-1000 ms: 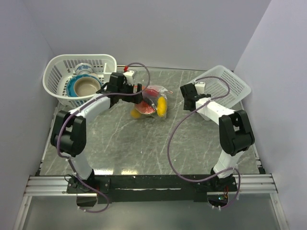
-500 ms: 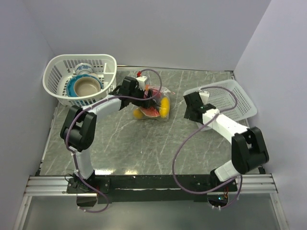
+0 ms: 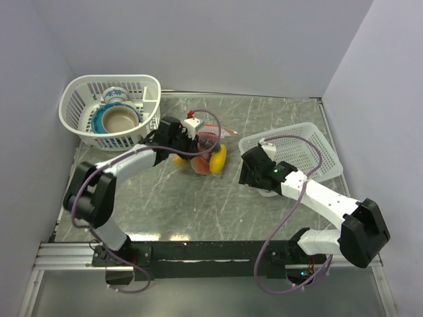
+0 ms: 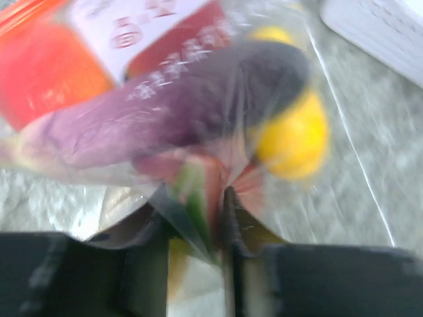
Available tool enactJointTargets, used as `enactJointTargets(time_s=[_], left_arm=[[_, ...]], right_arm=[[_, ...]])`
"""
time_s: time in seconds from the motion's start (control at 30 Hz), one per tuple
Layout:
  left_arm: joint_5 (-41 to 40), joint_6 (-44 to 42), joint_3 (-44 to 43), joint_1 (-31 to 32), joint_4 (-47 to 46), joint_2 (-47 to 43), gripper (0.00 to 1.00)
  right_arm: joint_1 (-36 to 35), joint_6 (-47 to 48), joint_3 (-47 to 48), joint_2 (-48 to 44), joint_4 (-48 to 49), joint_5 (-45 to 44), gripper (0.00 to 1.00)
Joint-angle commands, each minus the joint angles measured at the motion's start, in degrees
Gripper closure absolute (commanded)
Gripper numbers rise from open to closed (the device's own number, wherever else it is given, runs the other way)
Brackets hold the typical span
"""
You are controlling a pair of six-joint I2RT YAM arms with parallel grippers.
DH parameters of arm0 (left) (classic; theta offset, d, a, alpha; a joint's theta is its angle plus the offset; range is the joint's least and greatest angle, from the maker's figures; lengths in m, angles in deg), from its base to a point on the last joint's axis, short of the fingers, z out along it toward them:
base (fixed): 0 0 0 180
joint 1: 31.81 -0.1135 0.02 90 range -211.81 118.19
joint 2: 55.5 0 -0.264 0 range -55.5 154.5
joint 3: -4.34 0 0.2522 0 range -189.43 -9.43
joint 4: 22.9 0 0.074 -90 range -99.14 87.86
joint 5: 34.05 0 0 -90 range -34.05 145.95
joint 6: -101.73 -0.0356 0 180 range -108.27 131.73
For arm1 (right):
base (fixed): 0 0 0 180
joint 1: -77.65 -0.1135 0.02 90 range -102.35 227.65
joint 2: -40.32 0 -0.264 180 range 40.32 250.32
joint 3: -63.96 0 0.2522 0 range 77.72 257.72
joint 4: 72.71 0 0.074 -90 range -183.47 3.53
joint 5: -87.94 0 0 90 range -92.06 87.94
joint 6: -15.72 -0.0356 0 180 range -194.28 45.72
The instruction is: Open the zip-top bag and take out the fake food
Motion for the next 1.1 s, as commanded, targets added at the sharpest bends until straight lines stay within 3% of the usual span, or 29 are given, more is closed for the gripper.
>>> enactJointTargets(time_s=[0.0, 0.27, 0.5, 0.73, 1.07], left_arm=[[-2.71, -12.90, 8.42, -0.57, 12.77, -6.25, 0.86], [-4.29, -25.65, 16.96, -3.73, 29.20, -20.59, 0.87], [-2.72, -28.22, 19.44, -3.82, 36.06, -27.62, 0.84], [-0.78, -27.60, 17.06, -3.82, 38.97, -30.79, 0.83], [0.10, -27.08, 16.01, -3.82, 39.85, -30.97, 0.82]], right_arm=[[-1.11, -1.03, 6.10, -2.88, -3.26, -2.52, 0.24], [-1.90, 0.90, 12.26, -1.83, -2.48, -1.66, 0.13], [-3.39, 1.43, 10.07, 1.06, 15.44, 11.08, 0.07], [-3.57, 0.56, 12.17, 9.76, 33.37, 26.19, 0.08], [-3.48, -4.36, 9.98, 14.87, 49.37, 36.75, 0.16]])
